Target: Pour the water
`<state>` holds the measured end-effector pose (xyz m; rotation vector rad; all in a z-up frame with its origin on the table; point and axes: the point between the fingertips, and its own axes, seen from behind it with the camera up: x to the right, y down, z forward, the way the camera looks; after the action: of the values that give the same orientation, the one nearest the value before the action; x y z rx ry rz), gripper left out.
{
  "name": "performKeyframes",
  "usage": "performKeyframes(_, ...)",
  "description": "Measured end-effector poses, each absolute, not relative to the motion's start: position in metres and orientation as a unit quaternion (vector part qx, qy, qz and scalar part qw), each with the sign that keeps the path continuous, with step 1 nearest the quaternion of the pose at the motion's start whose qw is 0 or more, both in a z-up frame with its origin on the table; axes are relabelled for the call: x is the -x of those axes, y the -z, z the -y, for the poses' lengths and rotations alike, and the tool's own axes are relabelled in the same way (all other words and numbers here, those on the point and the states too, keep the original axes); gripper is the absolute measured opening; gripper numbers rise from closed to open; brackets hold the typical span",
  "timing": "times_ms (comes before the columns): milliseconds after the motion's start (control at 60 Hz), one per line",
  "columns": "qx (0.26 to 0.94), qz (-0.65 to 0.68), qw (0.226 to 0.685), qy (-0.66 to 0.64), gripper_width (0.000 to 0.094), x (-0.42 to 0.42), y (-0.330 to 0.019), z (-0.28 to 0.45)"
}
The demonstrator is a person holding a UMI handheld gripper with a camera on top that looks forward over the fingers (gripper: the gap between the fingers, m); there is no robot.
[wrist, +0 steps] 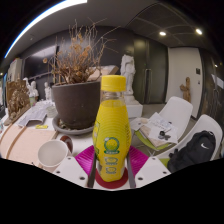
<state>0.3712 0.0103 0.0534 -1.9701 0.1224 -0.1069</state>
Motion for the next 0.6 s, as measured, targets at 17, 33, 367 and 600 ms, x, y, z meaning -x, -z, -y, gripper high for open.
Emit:
performKeyframes(17, 0.835, -0.054, 0.546, 0.047, 0.0494, -0.373, -0.052, -0.01)
performKeyframes(33, 0.838, -0.055, 0.541, 0.049, 0.0518, -0.374, -0.051, -0.009)
performKeyframes(367, 0.869, -0.132, 0.472, 0.062, 0.0858, -0.36, -0.091, 0.068)
performKeyframes(600, 0.886, -0.167, 0.431, 0.041, 0.0858, -0.292, -0.151, 0.161)
